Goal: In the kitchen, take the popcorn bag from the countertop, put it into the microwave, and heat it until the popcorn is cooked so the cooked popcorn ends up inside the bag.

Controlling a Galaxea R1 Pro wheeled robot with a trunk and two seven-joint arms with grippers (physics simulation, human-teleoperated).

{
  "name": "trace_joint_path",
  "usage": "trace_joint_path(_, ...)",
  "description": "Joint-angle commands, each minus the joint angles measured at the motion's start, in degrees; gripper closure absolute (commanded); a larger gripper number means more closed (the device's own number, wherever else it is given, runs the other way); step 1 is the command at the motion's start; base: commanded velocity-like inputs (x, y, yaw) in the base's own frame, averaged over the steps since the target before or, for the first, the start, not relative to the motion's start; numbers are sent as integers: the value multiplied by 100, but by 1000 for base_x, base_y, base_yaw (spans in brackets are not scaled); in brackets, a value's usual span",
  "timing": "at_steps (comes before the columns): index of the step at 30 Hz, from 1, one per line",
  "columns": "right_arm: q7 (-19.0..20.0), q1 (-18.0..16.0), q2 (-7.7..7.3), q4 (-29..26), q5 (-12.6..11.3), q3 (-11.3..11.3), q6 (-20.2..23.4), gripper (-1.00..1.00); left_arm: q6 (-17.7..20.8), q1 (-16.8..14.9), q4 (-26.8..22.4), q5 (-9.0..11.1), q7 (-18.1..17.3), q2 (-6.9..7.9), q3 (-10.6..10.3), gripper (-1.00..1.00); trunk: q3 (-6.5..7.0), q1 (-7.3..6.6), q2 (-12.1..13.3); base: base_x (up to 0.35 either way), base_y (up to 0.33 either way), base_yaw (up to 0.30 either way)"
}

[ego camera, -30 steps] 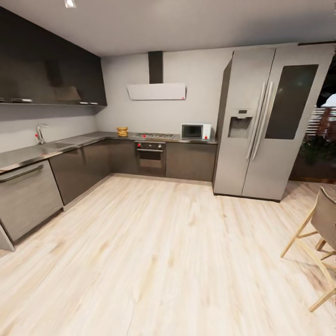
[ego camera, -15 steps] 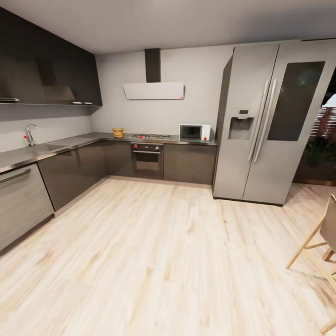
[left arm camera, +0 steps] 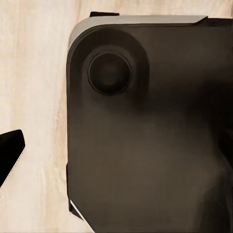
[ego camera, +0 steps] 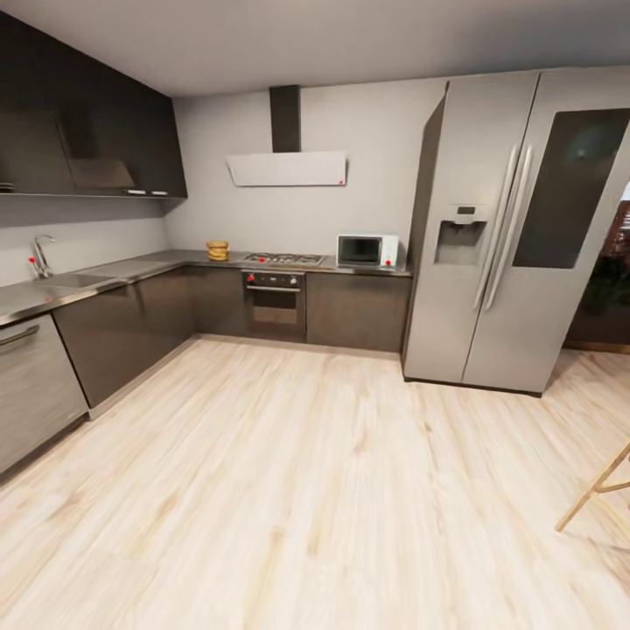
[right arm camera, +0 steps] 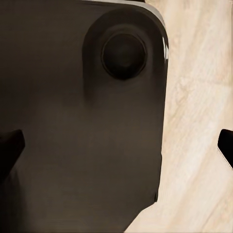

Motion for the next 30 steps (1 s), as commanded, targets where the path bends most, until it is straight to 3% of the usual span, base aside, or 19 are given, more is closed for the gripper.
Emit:
trace_joint_path(1,-1,1,-1,1,-4,-1,-18,-100,-10,0,1,27,1,-1,3,-100,-4,3,-2,324,0,0)
trace_joint_path(20,-1,-1,-5,1,41,17,-149,-100,-23,0,-2,-3,9,-12,-5,-100,-4,3,-2,324,0,0)
trace_joint_path(30,-1,-2,-7,1,36,12,-150,-100,-24,0,-2,-5,9,-10,-6,-100,-4,3,-2,324,0,-111)
